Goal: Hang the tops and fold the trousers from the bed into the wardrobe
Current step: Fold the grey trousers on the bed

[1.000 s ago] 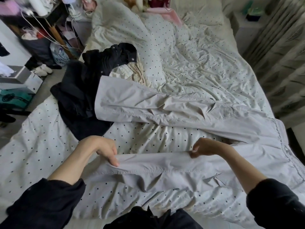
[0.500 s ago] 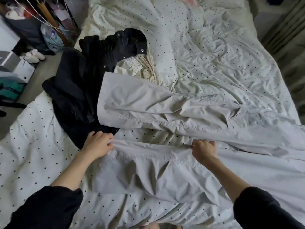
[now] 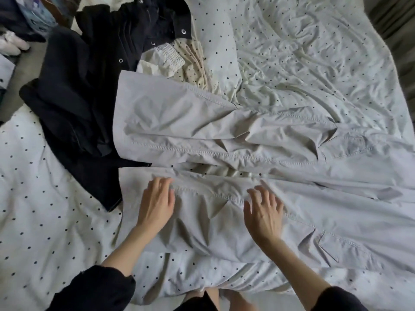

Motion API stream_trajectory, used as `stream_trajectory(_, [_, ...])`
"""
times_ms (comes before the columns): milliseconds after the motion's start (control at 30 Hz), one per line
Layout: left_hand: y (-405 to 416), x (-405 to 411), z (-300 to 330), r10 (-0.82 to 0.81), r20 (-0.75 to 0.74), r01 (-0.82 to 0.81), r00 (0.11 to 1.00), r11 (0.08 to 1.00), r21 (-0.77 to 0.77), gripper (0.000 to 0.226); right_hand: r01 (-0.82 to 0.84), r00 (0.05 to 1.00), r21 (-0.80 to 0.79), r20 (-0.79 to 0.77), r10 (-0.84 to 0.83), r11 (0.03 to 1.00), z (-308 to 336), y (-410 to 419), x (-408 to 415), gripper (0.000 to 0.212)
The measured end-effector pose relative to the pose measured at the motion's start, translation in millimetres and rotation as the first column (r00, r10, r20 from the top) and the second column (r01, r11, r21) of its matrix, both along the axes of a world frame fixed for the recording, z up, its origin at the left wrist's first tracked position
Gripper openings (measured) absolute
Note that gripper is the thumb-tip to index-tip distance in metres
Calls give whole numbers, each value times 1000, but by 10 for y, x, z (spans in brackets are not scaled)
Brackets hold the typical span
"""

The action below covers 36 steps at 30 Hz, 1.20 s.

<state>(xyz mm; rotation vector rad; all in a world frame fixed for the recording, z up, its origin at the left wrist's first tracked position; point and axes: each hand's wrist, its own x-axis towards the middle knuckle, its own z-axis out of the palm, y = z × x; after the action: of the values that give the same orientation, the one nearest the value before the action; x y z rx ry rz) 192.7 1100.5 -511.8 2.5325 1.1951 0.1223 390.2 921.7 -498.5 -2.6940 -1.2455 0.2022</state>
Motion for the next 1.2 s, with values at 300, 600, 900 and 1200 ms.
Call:
stream_trajectory(300, [-1029, 348, -348, -363, -349, 288, 864, 925, -248, 55, -245, 947, -206, -259, 189, 947, -301, -785, 274, 56])
stream_trajectory(600, [-1820, 1078, -126, -39, -320, 22, 947, 998, -57, 67, -117, 967, -205, -246, 65, 972, -268, -2227, 1232, 57])
stream_trajectory(900, [-3665, 2531, -344, -444, -258, 447, 858, 893, -49, 65, -98, 990, -230, -119, 72, 968, -577, -3810, 2172, 87])
stream_trajectory(1200, [-3796, 2588, -722, -352, -272, 395, 896, 911, 119, 68, -62, 988, -54, 137, 69, 997, -944, -4094, 2719, 70])
